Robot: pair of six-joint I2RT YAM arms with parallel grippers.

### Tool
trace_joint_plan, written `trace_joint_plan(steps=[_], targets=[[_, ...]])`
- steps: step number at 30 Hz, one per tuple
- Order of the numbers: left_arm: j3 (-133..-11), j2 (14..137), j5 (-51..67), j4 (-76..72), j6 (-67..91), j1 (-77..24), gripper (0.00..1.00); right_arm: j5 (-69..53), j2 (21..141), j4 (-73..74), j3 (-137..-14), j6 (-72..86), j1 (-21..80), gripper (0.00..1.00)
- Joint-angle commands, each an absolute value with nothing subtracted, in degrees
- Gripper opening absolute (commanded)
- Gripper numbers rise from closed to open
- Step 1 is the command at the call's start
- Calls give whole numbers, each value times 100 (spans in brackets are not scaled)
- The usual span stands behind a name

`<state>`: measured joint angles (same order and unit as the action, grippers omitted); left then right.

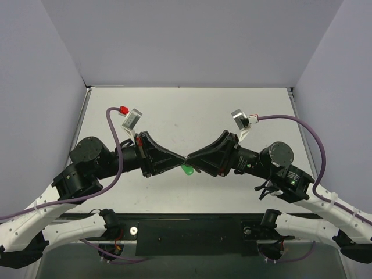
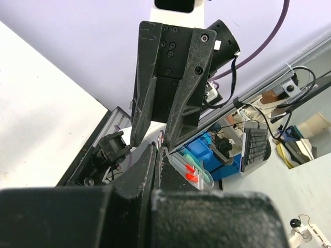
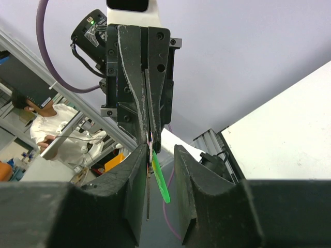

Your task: Remove the keys from the keyring

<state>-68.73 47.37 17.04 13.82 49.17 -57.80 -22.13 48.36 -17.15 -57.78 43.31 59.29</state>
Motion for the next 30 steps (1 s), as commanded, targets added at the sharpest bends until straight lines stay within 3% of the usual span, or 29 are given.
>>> trace_joint_plan(steps=[1, 10, 16, 22, 30], targets=[[-6873, 4676, 1494, 932, 5010, -5792, 0, -2074, 4913, -2259, -6047, 4245, 6055, 22], [-6882, 4702, 1424, 967, 4992, -5792, 0, -1925, 4948, -2303, -6012, 4166, 6179, 10], [-6864, 4685, 1433, 967, 4975, -5827, 0, -1820, 4939, -2347, -5985, 4148, 6214, 10], [-6864, 4667, 1397, 1020, 4957, -5836, 0, -1758, 4966, -2408, -6012, 4192, 6223, 18], [-6882, 4588, 1292, 1019, 4957, -5854, 0, -1740, 5036, -2435, -6029, 4184, 6267, 13]])
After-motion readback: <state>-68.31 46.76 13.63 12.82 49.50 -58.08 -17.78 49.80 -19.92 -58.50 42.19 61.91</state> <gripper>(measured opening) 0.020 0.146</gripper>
